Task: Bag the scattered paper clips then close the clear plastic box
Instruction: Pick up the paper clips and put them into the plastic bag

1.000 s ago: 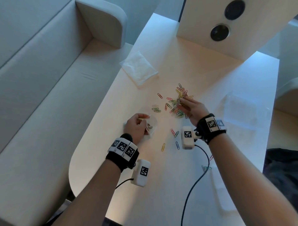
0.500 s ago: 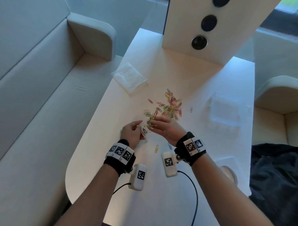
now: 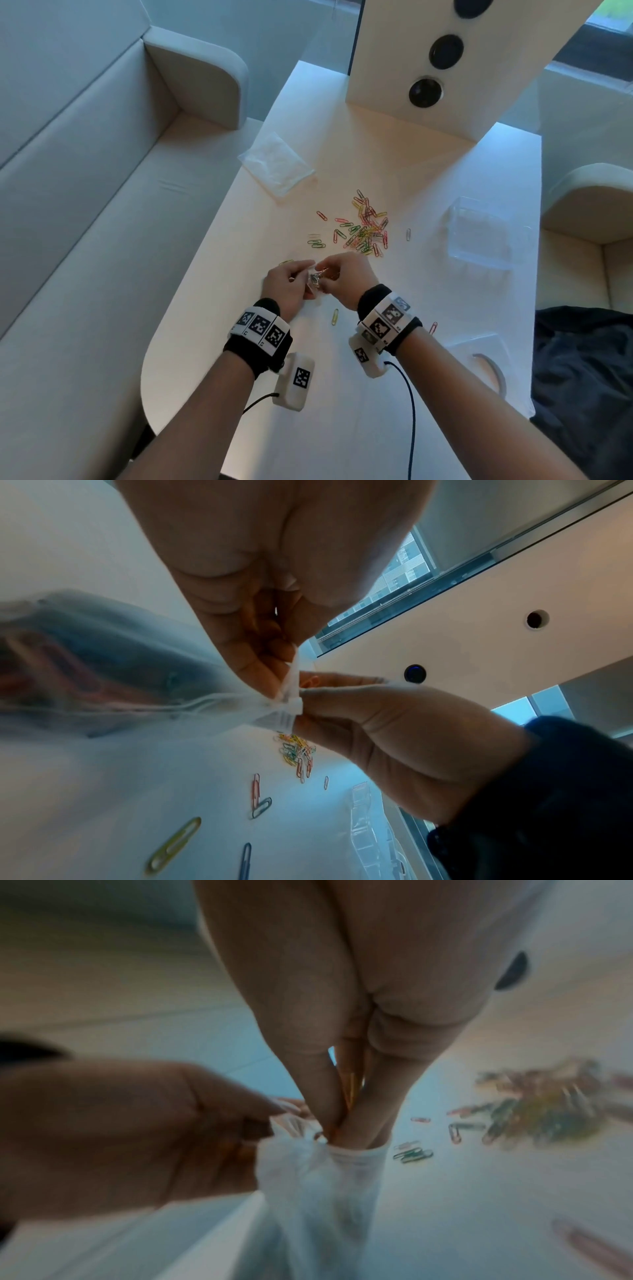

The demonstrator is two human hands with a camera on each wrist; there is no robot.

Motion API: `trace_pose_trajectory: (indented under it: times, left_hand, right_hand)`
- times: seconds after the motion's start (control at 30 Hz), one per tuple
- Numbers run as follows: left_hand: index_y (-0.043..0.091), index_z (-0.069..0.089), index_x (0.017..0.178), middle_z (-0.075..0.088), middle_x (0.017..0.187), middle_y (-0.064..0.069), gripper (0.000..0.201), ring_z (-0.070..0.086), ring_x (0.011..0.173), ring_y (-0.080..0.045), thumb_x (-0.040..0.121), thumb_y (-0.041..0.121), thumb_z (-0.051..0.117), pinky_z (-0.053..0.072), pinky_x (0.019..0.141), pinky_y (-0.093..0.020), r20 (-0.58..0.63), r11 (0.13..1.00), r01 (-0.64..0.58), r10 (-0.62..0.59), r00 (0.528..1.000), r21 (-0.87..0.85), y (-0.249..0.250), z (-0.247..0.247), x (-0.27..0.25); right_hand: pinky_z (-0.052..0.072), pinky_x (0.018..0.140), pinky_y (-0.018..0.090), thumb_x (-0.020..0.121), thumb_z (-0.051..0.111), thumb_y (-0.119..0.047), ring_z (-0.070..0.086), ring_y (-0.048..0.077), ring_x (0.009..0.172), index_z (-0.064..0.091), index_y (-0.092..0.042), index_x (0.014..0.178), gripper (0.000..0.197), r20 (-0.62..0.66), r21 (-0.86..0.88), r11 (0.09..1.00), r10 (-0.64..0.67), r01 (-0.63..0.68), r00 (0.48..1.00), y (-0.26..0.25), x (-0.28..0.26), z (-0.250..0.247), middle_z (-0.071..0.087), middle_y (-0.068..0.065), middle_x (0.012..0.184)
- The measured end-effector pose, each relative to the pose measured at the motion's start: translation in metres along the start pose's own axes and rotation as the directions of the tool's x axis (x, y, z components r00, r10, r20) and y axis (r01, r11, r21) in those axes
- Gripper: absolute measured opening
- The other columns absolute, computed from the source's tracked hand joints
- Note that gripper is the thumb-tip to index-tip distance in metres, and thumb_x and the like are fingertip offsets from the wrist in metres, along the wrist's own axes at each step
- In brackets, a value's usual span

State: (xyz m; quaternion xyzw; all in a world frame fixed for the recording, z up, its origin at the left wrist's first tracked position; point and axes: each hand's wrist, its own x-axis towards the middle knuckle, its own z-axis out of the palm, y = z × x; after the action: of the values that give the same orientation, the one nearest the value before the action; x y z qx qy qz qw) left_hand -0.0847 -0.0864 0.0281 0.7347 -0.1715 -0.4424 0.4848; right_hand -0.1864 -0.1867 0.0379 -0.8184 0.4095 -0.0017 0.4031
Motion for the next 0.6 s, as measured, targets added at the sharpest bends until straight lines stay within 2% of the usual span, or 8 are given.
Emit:
trace_pose_trajectory:
  times: [0.13, 0.2, 0.27, 0.33, 0.43, 0.5, 0.57, 0.6]
  left_hand:
    - [0.012, 0.069, 0.116, 0.072, 0.107, -0.014, 0.026, 0.072, 0.083, -0.025, 0.096, 0.011, 0.053, 0.059, 0.083, -0.037, 0.011, 1.0, -0.021, 0.021, 1.0, 0.001, -0.001, 0.0, 0.002]
    - [0.014, 0.07, 0.115, 0.073, 0.106, -0.011, 0.025, 0.072, 0.088, -0.025, 0.095, 0.013, 0.054, 0.058, 0.087, -0.041, 0.006, 1.0, -0.02, 0.02, 1.0, -0.005, -0.001, -0.003, 0.005]
    - [0.015, 0.071, 0.114, 0.073, 0.103, -0.011, 0.025, 0.073, 0.087, -0.024, 0.096, 0.012, 0.054, 0.058, 0.088, -0.042, -0.007, 1.0, -0.014, 0.014, 1.0, -0.013, 0.0, -0.007, 0.008]
    - [0.017, 0.071, 0.113, 0.074, 0.1, -0.011, 0.025, 0.073, 0.083, -0.024, 0.096, 0.011, 0.053, 0.058, 0.087, -0.042, -0.011, 1.0, -0.012, 0.012, 1.0, -0.016, 0.001, -0.013, 0.012]
    - [0.014, 0.07, 0.114, 0.074, 0.095, -0.007, 0.025, 0.072, 0.084, -0.021, 0.096, 0.011, 0.053, 0.058, 0.087, -0.038, -0.005, 1.0, -0.022, 0.022, 1.0, -0.014, 0.004, -0.02, 0.016]
    - [0.012, 0.07, 0.116, 0.072, 0.092, -0.003, 0.026, 0.071, 0.082, -0.017, 0.097, 0.01, 0.053, 0.059, 0.083, -0.034, -0.019, 0.999, -0.026, 0.025, 0.999, -0.038, 0.005, -0.022, 0.018]
    - [0.013, 0.07, 0.115, 0.071, 0.092, 0.001, 0.025, 0.07, 0.077, -0.008, 0.097, 0.01, 0.053, 0.059, 0.079, -0.027, -0.03, 0.998, -0.024, 0.022, 0.999, -0.056, 0.006, -0.025, 0.019]
    - [0.014, 0.07, 0.115, 0.071, 0.095, 0.001, 0.025, 0.07, 0.077, -0.005, 0.097, 0.01, 0.053, 0.059, 0.078, -0.026, -0.031, 0.998, -0.02, 0.018, 0.999, -0.066, 0.006, -0.025, 0.02]
  right_hand:
    - [0.053, 0.079, 0.024, 0.088, 0.059, -0.01, 0.064, 0.014, 0.08, 0.075, -0.011, 0.101, 0.021, -0.066, -0.077, 0.997, -0.014, 0.009, 0.998, -0.007, 0.006, 0.006, 0.073, 0.006, 0.093]
    - [0.054, 0.081, 0.028, 0.089, 0.054, -0.006, 0.065, 0.018, 0.084, 0.075, -0.012, 0.102, 0.025, -0.009, -0.128, 0.992, -0.021, 0.02, 1.0, -0.011, 0.008, 0.009, 0.073, 0.006, 0.094]
    - [0.055, 0.083, 0.031, 0.09, 0.055, -0.007, 0.065, 0.019, 0.083, 0.076, -0.015, 0.098, 0.023, 0.077, -0.285, 0.955, -0.055, 0.075, 0.996, -0.015, 0.011, 0.008, 0.072, 0.004, 0.092]
    - [0.052, 0.081, 0.024, 0.092, 0.059, -0.014, 0.063, 0.013, 0.078, 0.077, -0.016, 0.094, 0.019, 0.154, -0.368, 0.914, -0.12, 0.169, 0.981, -0.018, 0.014, 0.0, 0.073, 0.0, 0.089]
    - [0.049, 0.07, 0.016, 0.087, 0.069, -0.026, 0.063, 0.002, 0.067, 0.076, -0.019, 0.099, 0.015, 0.238, -0.184, 0.946, -0.221, 0.268, 0.946, -0.019, 0.024, -0.023, 0.074, -0.005, 0.084]
    - [0.053, 0.064, 0.015, 0.083, 0.074, -0.027, 0.065, 0.001, 0.061, 0.075, -0.018, 0.102, 0.021, 0.259, 0.028, 0.972, -0.233, 0.234, 0.937, -0.015, 0.038, -0.042, 0.074, -0.006, 0.078]
    - [0.056, 0.062, 0.019, 0.084, 0.073, -0.027, 0.065, 0.004, 0.06, 0.075, -0.015, 0.102, 0.021, 0.241, 0.104, 0.976, -0.212, 0.192, 0.947, -0.005, 0.058, -0.057, 0.073, -0.004, 0.076]
    - [0.058, 0.065, 0.024, 0.086, 0.07, -0.027, 0.067, 0.006, 0.064, 0.074, -0.015, 0.101, 0.019, 0.192, 0.079, 0.981, -0.191, 0.179, 0.963, 0.002, 0.071, -0.063, 0.074, -0.002, 0.08]
